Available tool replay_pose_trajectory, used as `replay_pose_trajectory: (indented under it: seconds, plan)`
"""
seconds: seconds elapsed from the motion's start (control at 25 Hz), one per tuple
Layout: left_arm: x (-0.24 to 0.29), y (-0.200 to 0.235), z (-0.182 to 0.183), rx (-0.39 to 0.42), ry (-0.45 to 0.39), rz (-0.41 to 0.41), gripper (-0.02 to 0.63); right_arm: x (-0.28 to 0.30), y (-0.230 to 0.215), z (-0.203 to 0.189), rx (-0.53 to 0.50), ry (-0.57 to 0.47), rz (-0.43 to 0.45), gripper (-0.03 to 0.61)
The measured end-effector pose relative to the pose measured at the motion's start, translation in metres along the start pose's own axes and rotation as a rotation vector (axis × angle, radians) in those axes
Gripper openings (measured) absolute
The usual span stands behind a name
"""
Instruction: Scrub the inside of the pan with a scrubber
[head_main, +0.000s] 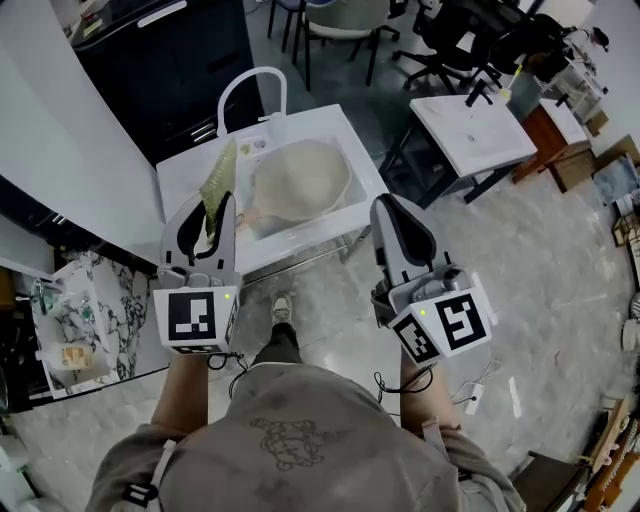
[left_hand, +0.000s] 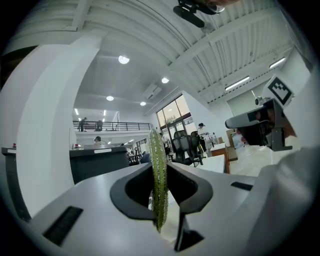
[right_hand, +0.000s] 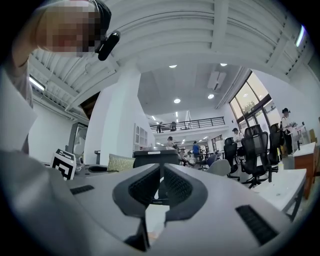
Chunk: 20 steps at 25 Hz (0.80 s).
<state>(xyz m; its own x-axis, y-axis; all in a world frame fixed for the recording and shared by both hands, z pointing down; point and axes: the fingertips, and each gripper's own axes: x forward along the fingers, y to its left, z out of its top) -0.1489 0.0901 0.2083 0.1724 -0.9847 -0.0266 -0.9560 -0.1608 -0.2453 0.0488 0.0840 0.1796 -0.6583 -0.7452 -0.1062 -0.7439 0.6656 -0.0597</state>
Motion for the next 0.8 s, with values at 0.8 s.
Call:
replay_pose_trajectory:
  seconds: [0.8]
  plan:
    - [0.167,0.064,-0.101,0.107,0.206,-0.173,0.078,0.175,-0.053,-0.059,-0.008,0.157,-0.030,0.040]
